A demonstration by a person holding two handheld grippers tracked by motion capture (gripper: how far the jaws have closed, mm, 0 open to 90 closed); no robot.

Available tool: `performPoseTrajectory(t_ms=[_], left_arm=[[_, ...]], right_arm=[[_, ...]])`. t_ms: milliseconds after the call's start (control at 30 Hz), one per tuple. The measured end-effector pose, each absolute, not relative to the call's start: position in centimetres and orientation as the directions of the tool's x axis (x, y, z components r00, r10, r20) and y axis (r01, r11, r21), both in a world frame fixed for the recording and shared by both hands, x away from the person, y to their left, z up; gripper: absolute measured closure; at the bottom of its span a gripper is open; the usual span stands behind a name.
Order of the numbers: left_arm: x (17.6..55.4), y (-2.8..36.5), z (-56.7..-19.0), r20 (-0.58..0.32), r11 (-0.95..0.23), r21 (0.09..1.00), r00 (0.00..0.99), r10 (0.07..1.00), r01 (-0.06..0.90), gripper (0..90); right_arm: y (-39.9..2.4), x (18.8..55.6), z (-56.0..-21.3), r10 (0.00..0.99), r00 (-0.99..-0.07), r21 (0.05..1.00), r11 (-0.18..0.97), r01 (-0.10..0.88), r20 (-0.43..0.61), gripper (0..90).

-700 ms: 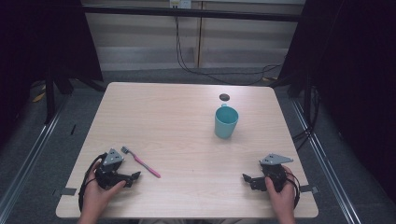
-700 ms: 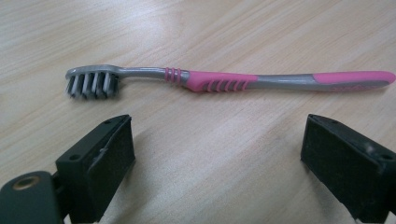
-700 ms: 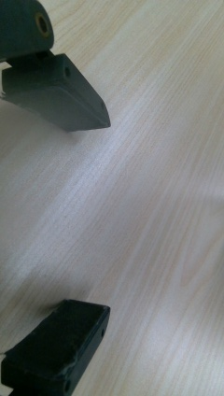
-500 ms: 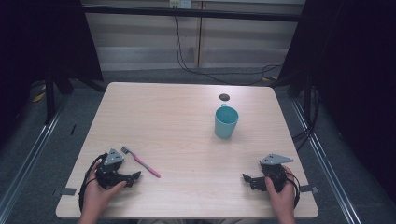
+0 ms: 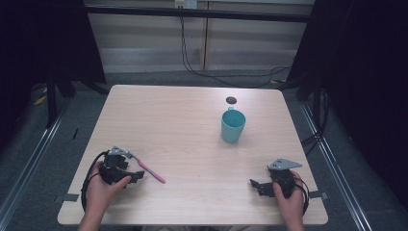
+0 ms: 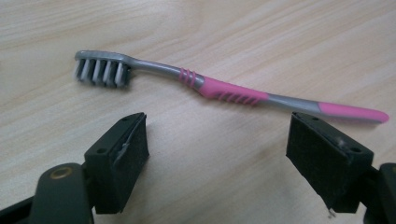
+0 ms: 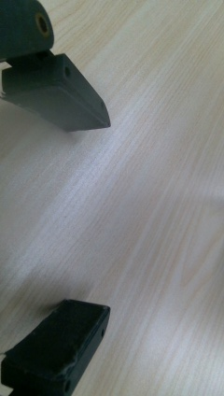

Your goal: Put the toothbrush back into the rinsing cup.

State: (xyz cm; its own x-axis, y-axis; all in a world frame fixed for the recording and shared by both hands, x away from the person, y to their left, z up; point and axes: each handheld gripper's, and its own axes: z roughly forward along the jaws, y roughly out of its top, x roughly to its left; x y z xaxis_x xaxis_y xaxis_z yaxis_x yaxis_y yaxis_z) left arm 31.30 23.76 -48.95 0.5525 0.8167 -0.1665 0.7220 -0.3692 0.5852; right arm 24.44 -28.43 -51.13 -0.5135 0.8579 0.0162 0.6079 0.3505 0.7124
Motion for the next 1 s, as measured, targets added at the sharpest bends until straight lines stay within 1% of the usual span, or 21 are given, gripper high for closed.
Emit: performPoseTrajectory(t_ms=[67,200,233,467,633,767,833,933,1000], left_arm=[[31.7,23.6,-48.7,-0.186,-0.357,0.566,0.537,0.823,0.744,21.5],[32.4,23.4,-48.2,-0.194,-0.347,0.542,0.516,0.834,0.765,22.3],[32.6,23.3,-47.9,-0.2,-0.338,0.536,0.505,0.839,0.773,24.1],[33.9,22.4,-46.8,-0.194,-0.309,0.521,0.462,0.865,0.796,29.0],[34.8,21.8,-46.9,-0.199,-0.292,0.501,0.438,0.877,0.814,30.2],[35.1,21.3,-47.1,-0.18,-0.312,0.488,0.443,0.878,0.815,32.1],[35.3,21.1,-47.2,-0.164,-0.324,0.479,0.446,0.88,0.816,35.1],[35.5,21.0,-47.3,-0.158,-0.321,0.477,0.44,0.884,0.818,35.4],[35.6,21.0,-47.3,-0.158,-0.324,0.469,0.439,0.884,0.822,38.3]], right_arm=[[-28.4,24.4,-51.1,0.858,-0.513,0.712,0.35,0.609,0.017,8.5],[-28.4,24.4,-51.1,0.858,-0.513,0.712,0.35,0.608,0.016,8.5],[-28.4,24.4,-51.1,0.858,-0.513,0.712,0.35,0.608,0.017,8.5],[-28.4,24.4,-51.1,0.858,-0.513,0.712,0.35,0.608,0.016,8.5],[-28.4,24.4,-51.1,0.858,-0.513,0.713,0.35,0.608,0.017,8.5],[-28.4,24.5,-51.1,0.857,-0.515,0.714,0.352,0.605,0.015,8.5],[-28.4,24.5,-51.1,0.857,-0.516,0.715,0.352,0.605,0.015,8.5],[-28.4,24.5,-51.1,0.857,-0.516,0.714,0.352,0.605,0.014,8.5],[-28.4,24.5,-51.1,0.857,-0.516,0.714,0.352,0.605,0.014,8.5]])
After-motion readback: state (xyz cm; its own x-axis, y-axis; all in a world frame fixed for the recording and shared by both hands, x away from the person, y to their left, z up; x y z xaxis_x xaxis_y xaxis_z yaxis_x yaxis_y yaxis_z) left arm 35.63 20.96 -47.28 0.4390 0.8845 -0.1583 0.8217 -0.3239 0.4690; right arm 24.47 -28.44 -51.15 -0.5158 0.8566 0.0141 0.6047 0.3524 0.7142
